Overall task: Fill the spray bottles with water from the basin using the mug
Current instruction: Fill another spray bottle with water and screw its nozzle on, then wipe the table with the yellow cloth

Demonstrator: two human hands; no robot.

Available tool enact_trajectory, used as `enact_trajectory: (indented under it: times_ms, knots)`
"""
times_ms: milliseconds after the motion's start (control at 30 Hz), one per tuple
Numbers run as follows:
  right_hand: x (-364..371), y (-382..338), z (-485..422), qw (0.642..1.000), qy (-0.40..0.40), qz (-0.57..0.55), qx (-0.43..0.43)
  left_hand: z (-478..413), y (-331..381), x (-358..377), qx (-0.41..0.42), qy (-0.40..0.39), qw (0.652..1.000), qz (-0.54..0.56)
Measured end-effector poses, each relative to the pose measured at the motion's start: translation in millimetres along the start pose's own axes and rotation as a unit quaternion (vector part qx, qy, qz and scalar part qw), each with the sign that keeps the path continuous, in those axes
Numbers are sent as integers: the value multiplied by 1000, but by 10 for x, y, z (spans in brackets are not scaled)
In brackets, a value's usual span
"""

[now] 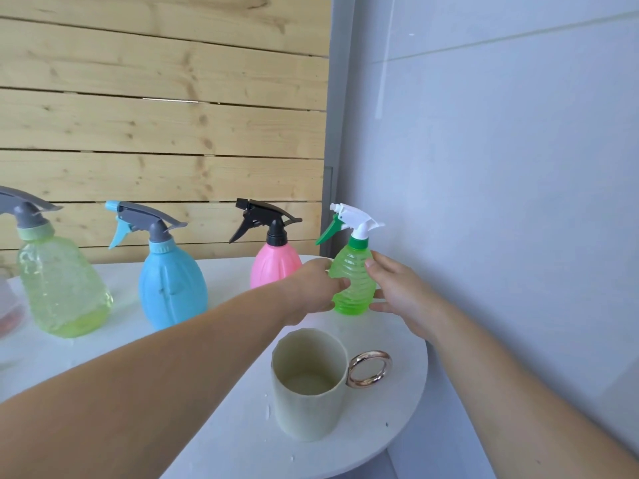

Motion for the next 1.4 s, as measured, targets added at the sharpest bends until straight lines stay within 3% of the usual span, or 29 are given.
enact_trajectory:
  times_ms: [500, 733, 900, 1033, 1133, 1200, 1300, 1400]
  knots:
    - [43, 8, 60, 999, 14, 37, -7, 125, 68, -36, -32, 7, 999, 15]
    - [89, -176, 395, 981, 83, 175, -24, 657, 123, -342, -24, -24, 999, 18]
    - [325, -571, 946, 956, 111, 243, -124, 1322, 100, -637, 29, 79, 996, -3]
    - [718, -860, 1447, 945, 68, 255, -192, 1874, -193, -962, 41, 179, 982, -32]
    - [1103, -911, 1718, 937, 16, 275, -213, 2285, -572, -1273, 31, 246, 959, -137]
    - [1309, -791, 1804, 924, -32, 315, -216, 2476, -865, -1480, 24, 301, 920, -249]
    - [1701, -445, 1952, 866, -131, 444, -188, 2891, -1360, -1874, -69, 332, 848, -408]
    - [1898, -66, 2044, 795, -167, 560, -166, 3163, -1762, -2193, -179, 275, 820, -469]
Point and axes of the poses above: each hand's wrist, its own z-axis away from the middle knuckle, its own x-axis out of the palm, y = z × x, the point moved 1 cm from there along -z, towards the middle knuckle, and after that the axes turned 2 degrees about -z, right-handed, at the moved point
